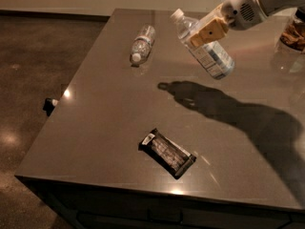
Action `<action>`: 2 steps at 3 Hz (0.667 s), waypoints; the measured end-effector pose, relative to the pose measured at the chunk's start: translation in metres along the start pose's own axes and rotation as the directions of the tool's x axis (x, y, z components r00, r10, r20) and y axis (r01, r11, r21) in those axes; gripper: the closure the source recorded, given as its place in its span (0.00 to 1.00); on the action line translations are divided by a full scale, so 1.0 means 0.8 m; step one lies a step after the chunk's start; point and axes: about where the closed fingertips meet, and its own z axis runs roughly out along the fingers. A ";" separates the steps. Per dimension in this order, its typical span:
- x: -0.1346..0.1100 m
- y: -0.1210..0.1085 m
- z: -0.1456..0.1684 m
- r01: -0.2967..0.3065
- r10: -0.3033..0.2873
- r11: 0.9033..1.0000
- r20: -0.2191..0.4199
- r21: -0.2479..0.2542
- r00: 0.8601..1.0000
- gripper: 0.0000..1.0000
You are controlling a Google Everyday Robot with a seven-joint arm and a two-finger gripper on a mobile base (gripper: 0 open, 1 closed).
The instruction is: Place blue plastic bottle upright
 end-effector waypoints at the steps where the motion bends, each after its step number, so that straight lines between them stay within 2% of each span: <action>1: -0.005 -0.013 -0.002 -0.054 0.049 0.998 0.136 0.036 0.990 1.00; 2: -0.008 -0.023 -0.004 -0.094 0.079 0.994 0.252 0.048 0.965 1.00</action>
Offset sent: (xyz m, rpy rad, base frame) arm 0.0249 -0.0194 0.0184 0.4040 -0.1556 -0.1380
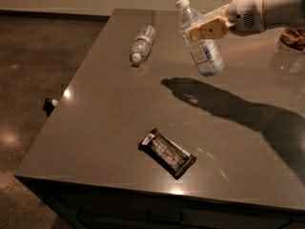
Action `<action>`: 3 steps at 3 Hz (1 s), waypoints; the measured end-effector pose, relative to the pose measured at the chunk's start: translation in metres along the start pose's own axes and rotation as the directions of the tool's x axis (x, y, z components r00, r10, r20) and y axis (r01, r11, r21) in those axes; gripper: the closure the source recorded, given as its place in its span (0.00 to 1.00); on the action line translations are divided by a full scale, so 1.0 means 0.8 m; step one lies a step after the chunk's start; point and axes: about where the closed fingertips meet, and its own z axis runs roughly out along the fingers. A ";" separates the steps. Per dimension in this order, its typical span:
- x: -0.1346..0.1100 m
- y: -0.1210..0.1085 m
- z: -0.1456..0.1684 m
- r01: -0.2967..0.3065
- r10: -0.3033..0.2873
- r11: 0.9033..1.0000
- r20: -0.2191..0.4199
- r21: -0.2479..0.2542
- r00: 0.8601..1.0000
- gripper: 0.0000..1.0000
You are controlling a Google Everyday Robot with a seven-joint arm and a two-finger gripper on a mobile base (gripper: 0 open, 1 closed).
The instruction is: Place blue plastic bottle upright
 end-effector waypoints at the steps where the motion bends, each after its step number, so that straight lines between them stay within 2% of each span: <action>1: 0.001 -0.009 -0.002 -0.025 0.024 1.000 0.104 0.010 0.994 1.00; 2: 0.012 -0.020 0.000 -0.055 0.051 0.998 0.223 0.015 0.974 1.00; 3: 0.020 -0.025 0.002 -0.072 0.062 0.997 0.292 0.022 0.954 1.00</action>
Offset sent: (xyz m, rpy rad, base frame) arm 0.0152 -0.0240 -0.0121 0.2944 -0.1248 -0.0614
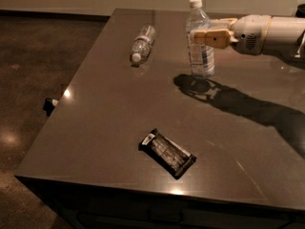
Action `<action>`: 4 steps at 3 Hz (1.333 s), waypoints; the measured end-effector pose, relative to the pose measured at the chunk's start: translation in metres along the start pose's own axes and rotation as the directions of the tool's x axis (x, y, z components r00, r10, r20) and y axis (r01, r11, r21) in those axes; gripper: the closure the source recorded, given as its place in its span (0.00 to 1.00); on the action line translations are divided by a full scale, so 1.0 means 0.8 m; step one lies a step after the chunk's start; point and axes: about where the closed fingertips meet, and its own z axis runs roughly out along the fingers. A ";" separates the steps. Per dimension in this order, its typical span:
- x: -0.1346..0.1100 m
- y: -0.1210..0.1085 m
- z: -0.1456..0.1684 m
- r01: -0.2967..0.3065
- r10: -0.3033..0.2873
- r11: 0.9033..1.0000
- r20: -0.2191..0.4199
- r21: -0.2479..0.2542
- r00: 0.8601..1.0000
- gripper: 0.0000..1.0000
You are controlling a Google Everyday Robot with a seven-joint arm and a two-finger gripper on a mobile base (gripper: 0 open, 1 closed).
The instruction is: Place blue plastic bottle upright
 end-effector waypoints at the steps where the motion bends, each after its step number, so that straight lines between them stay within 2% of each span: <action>1: 0.009 -0.007 -0.004 -0.013 0.012 1.000 0.067 0.012 0.998 1.00; 3: 0.030 -0.019 -0.005 -0.006 0.002 1.000 0.155 0.024 0.988 1.00; 4: 0.042 -0.024 -0.005 0.004 -0.010 1.000 0.179 0.030 0.984 0.74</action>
Offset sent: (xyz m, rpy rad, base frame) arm 0.0078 -0.0261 -0.0293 0.1493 -0.1003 -0.0526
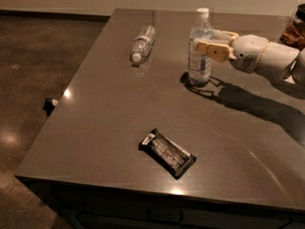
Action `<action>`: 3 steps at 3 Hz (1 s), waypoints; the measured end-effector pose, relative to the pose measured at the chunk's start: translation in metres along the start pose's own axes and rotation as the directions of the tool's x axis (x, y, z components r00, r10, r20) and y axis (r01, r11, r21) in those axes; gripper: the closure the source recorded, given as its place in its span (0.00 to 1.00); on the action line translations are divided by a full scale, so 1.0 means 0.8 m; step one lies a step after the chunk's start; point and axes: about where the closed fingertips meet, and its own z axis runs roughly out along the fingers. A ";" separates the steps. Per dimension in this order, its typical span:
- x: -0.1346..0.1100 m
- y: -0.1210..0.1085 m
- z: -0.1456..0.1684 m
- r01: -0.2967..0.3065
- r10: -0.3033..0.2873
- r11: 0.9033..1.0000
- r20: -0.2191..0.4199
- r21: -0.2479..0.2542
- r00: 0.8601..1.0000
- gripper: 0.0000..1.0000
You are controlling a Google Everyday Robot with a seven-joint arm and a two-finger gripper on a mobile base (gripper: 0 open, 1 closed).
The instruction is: Place blue plastic bottle upright
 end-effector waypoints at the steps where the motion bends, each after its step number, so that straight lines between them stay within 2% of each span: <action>1: 0.006 -0.003 -0.003 0.008 -0.008 1.000 0.031 0.003 0.999 0.51; 3: 0.005 0.002 0.004 0.009 -0.009 1.000 0.031 -0.006 0.999 0.05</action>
Offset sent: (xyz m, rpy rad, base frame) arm 0.0004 -0.0026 -0.0043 0.0180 -0.0219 -0.0037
